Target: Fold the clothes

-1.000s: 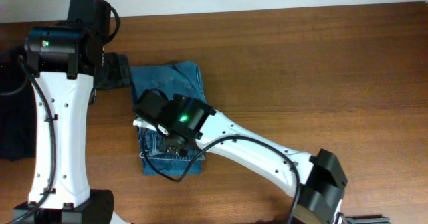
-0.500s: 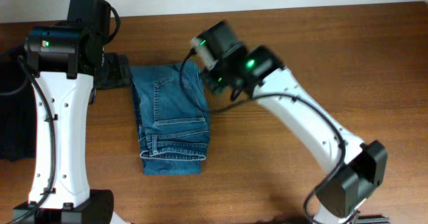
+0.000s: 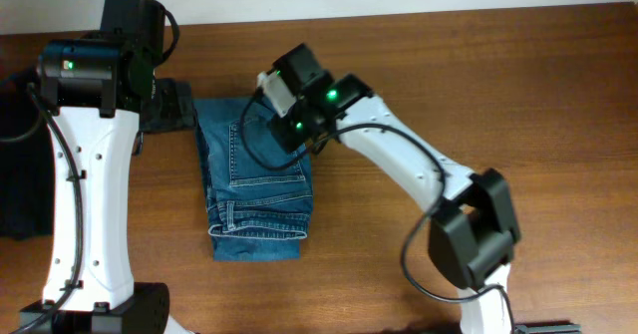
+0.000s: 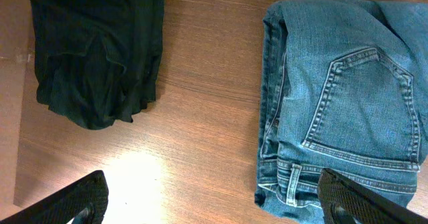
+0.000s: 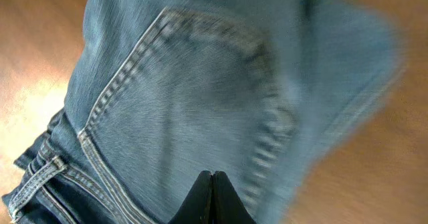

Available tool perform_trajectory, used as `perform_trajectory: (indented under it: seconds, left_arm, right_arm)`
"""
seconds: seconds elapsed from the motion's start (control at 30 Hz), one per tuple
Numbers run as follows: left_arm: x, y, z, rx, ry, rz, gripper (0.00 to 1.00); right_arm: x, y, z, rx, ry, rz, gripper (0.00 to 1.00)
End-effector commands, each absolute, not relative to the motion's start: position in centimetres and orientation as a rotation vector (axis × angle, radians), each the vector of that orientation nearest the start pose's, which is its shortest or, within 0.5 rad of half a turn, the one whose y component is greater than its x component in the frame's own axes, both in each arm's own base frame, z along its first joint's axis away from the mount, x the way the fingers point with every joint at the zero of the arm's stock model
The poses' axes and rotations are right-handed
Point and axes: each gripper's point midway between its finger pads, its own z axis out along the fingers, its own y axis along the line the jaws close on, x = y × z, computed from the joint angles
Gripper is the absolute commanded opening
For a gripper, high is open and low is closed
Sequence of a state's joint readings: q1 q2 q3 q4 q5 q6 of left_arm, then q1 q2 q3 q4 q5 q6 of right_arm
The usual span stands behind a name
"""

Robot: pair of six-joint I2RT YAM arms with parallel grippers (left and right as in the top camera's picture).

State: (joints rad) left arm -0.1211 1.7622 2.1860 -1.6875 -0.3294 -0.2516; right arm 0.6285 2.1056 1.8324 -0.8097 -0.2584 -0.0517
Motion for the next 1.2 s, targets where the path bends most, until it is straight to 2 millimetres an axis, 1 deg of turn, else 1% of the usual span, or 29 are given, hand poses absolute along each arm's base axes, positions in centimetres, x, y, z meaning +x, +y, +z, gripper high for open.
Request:
perform_trajectory:
  seconds: [0.0,0.1,0.17,0.2,0.27,0.33,0.43,0.53,0.6,0.63,0.7,0.77,0.83,0.93,1.0,1.17]
  left_arm:
    - [34.3,1.4,30.6,-0.265,2.734,0.364,1.00]
    - [34.3,1.4,30.6,-0.265,2.734,0.364,0.99]
    - [34.3,1.4,30.6,-0.265,2.734,0.364,0.99]
    - [34.3,1.4,30.6,-0.265,2.734,0.364,0.99]
    - [34.3,1.4,30.6,-0.265,2.734,0.364,0.99]
    - [34.3,1.4,30.6,-0.265,2.735,0.364,0.99]
    - [34.3,1.4,30.6,-0.265,2.734,0.364,0.99]
    - [34.3,1.4,30.6,-0.265,2.734,0.364,0.99]
    - [34.3,1.4,30.6,-0.265,2.734,0.365,0.99]
    - [34.3,1.4,30.6,-0.265,2.735,0.364,0.99]
    - [34.3,1.4,30.6,-0.265,2.734,0.365,0.99]
    - [34.3,1.4,30.6,-0.265,2.734,0.364,0.99]
    - [34.3,1.4,30.6,-0.265,2.734,0.364,0.99]
    - [34.3,1.4,30.6,-0.265,2.734,0.364,0.99]
    - [34.3,1.4,30.6,-0.264,2.734,0.364,0.99]
    - [34.3,1.4,30.6,-0.265,2.734,0.365,0.99]
  right_arm:
    - [37.1,36.6,8.3,-1.065,2.580,0.640,0.04]
    - [35.5,37.9,4.5,-1.126,2.639,0.651,0.04]
    - [34.0,38.5,1.9,-1.175,2.685,0.641,0.04]
    - [33.3,38.7,0.8,-1.196,2.705,0.636,0.04]
    - [32.4,39.2,-0.1,-1.227,2.720,0.631,0.04]
    - [32.1,39.6,0.1,-1.240,2.709,0.634,0.04]
    - [32.7,40.2,3.2,-1.230,2.648,0.652,0.04]
    - [33.5,40.8,7.6,-1.210,2.552,0.679,0.04]
    - [34.2,41.6,10.8,-1.193,2.456,0.704,0.04]
    - [34.5,41.9,12.0,-1.184,2.415,0.711,0.04]
    - [35.3,42.7,13.6,-1.167,2.337,0.727,0.04]
    - [36.1,43.4,14.3,-1.132,2.298,0.746,0.04]
    - [36.8,44.1,13.9,-1.103,2.283,0.761,0.04]
    - [37.6,44.9,12.3,-1.078,2.286,0.772,0.04]
    - [37.8,45.1,10.7,-1.082,2.304,0.768,0.04]
    - [37.4,44.8,5.5,-1.102,2.403,0.747,0.04]
